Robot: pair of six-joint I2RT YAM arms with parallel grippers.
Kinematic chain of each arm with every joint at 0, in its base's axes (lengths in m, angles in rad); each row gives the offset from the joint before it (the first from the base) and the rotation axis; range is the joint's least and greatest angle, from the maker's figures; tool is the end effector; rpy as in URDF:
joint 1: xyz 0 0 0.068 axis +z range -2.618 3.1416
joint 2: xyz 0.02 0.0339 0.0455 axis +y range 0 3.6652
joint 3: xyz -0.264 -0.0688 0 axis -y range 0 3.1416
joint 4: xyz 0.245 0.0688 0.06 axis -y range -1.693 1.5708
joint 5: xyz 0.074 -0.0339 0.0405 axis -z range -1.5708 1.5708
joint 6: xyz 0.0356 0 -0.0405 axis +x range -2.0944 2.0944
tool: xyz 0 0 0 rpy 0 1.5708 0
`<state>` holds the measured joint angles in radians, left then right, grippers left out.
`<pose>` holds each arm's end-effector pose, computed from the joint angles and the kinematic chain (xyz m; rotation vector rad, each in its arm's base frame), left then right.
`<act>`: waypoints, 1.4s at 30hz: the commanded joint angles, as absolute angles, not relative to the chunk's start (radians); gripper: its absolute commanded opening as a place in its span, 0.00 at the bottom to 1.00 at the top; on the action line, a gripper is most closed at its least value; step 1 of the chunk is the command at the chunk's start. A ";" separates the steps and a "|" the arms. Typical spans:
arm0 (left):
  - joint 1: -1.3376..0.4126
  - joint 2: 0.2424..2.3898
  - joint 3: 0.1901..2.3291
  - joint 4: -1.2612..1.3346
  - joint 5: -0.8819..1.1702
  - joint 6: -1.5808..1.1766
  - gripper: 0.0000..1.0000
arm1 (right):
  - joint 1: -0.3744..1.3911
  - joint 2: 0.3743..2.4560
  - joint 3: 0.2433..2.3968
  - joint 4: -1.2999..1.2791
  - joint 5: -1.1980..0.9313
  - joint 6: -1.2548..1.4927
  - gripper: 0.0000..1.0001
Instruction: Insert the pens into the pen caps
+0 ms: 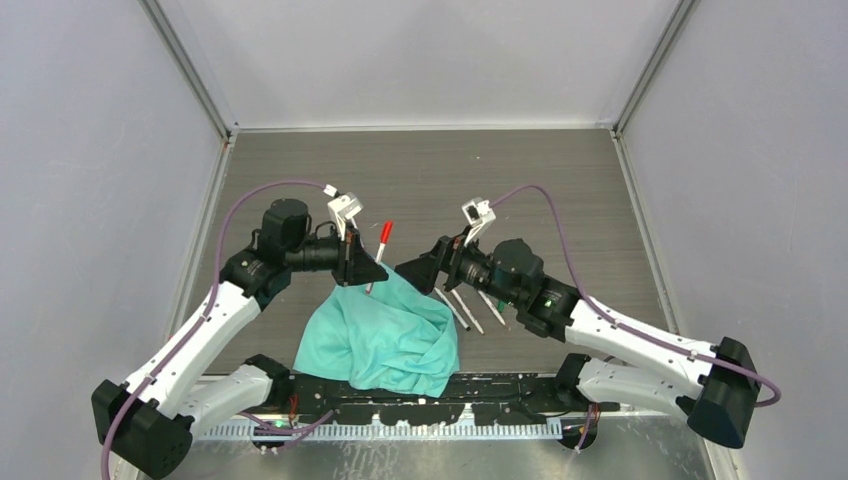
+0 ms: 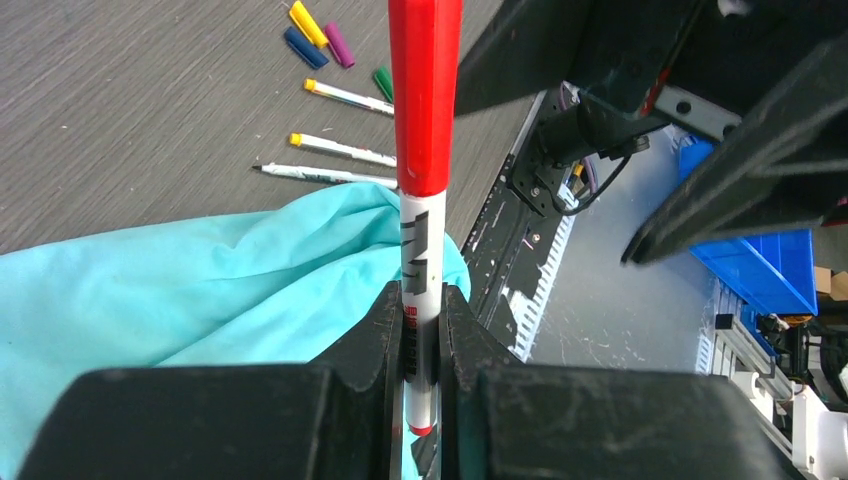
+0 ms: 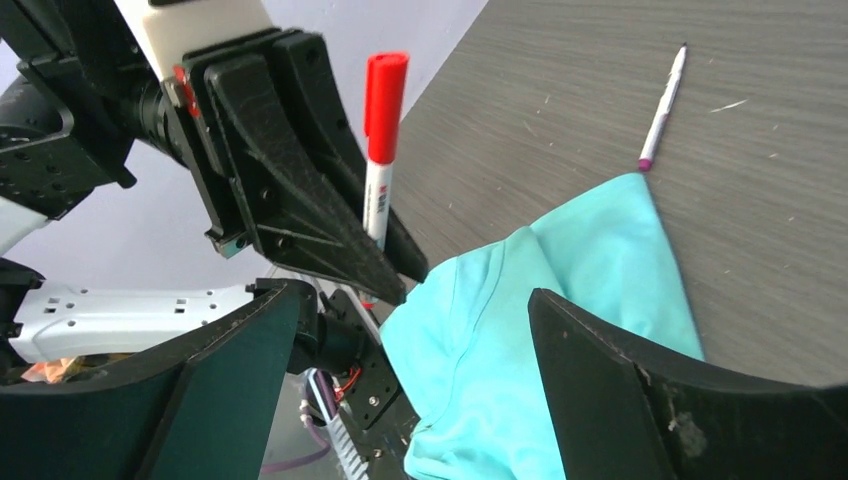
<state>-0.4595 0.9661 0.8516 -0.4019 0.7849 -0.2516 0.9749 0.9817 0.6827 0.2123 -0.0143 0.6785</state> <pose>0.1738 -0.1141 0.3133 0.7205 2.0342 -1.2393 0.1311 0.1942 0.3087 -0.2804 1.7976 1.2360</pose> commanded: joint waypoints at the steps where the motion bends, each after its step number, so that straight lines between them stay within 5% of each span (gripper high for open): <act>1: -0.464 0.946 0.868 -0.342 0.796 -0.251 0.00 | 0.860 0.953 0.727 0.257 -0.229 0.651 0.92; 8: -0.489 0.957 0.869 -0.344 0.837 -0.246 0.00 | 0.688 1.030 0.724 0.447 -0.527 0.764 0.92; 18: -0.508 0.970 0.873 -0.345 0.861 -0.242 0.00 | 0.684 1.137 0.791 0.548 -0.564 0.796 0.88; 36: -0.520 0.969 0.877 -0.349 0.876 -0.241 0.00 | 0.720 1.283 0.875 0.661 -0.637 0.800 0.33; 42: -0.520 0.957 0.875 -0.341 0.868 -0.245 0.00 | 0.743 1.294 0.848 0.657 -0.669 0.779 0.06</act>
<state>-0.5171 0.9752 0.8516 -0.4004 0.8566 -0.2462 0.7132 1.2915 0.8268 0.5854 -0.6048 0.8043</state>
